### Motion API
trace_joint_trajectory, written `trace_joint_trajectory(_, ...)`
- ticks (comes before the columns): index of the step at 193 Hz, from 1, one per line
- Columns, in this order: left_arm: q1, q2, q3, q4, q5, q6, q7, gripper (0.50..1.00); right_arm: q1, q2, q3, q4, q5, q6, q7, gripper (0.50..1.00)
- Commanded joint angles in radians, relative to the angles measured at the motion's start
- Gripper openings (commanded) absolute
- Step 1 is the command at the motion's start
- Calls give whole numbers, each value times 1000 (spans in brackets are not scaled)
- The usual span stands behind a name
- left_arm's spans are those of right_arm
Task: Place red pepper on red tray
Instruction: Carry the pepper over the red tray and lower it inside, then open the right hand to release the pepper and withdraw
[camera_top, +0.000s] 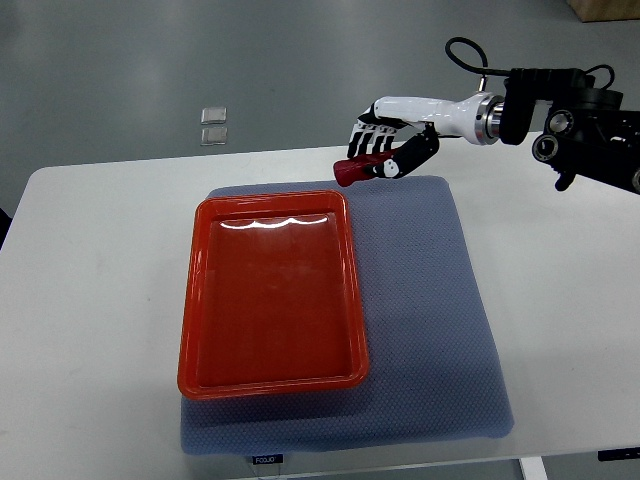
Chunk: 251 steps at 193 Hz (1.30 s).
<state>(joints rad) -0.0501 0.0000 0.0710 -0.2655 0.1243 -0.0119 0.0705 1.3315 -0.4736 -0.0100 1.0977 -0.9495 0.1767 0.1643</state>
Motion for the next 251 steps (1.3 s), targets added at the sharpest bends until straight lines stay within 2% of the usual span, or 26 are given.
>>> trace_joint_trajectory(1, -1, 0, 1, -1, 0, 0, 0, 1000, 15, 82, -25, -16, 6, -6, 0, 500)
trace_joint_trajectory(79, -1, 0, 3, -4, 0, 0, 0, 1000, -23, 472, -67, -228, 6, -48, 0, 500)
trace_joint_trajectory(140, -1, 0, 3, -6, 0, 0, 0, 1000, -135, 474, -102, -328, -14, -80, 0, 500)
trace_joint_trajectory(236, -1, 0, 3, -4, 0, 0, 0, 1000, -183, 474, -100, -329, 1, -111, 1, 500)
trace_joint_trajectory(239, -1, 0, 3, -4, 0, 0, 0, 1000, -183, 474, -99, -329, 3, -111, 1, 549)
trace_joint_trajectory(243, -1, 0, 3, -3, 0, 0, 0, 1000, -183, 474, -99, -329, 5, -112, 0, 588)
trace_joint_trajectory(251, -1, 0, 3, -4, 0, 0, 0, 1000, -183, 474, -96, -329, 6, -112, 1, 627)
